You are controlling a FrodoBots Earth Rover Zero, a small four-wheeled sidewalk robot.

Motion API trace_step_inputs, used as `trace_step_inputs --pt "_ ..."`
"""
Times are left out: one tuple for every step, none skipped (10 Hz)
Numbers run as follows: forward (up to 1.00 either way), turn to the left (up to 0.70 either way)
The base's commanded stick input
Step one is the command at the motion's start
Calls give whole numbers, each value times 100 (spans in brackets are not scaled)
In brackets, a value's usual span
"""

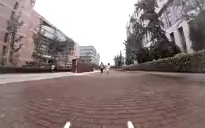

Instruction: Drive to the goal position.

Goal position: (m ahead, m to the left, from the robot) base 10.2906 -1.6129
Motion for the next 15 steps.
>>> trace_step_inputs --pt "45 0" --pt "45 0" --pt "45 0" --pt "45 0" --pt "45 0" --pt "45 0" --pt "45 0" --pt "45 0" --pt "45 0" --pt "45 0" --pt "45 0" --pt "45 0" --pt "45 0" --pt "45 0" --pt "45 0"
